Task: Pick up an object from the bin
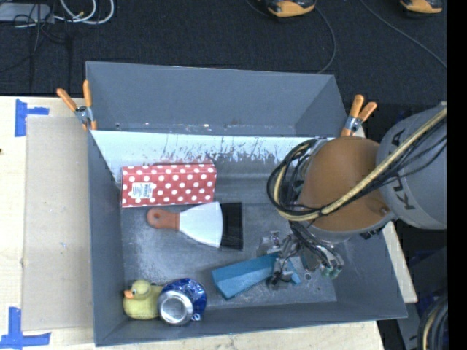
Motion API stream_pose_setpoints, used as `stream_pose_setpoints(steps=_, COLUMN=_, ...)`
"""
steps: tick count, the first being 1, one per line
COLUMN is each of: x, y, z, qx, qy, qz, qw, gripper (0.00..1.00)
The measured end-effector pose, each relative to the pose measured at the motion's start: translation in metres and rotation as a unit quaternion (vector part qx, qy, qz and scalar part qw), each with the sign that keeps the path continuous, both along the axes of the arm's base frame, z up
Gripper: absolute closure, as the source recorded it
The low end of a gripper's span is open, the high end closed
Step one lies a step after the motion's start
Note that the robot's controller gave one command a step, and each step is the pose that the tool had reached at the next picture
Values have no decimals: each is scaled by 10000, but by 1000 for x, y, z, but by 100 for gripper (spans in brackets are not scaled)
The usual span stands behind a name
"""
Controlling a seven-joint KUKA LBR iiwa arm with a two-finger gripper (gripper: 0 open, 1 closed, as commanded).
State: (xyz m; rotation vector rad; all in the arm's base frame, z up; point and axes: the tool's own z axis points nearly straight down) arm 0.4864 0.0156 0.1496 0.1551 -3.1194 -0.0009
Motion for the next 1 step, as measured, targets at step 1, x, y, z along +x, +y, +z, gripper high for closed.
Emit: stream_pose_setpoints(steps=1, x=6, y=-3, z=43, qx=-2, qy=-31, qz=-87, qw=10000, gripper=100)
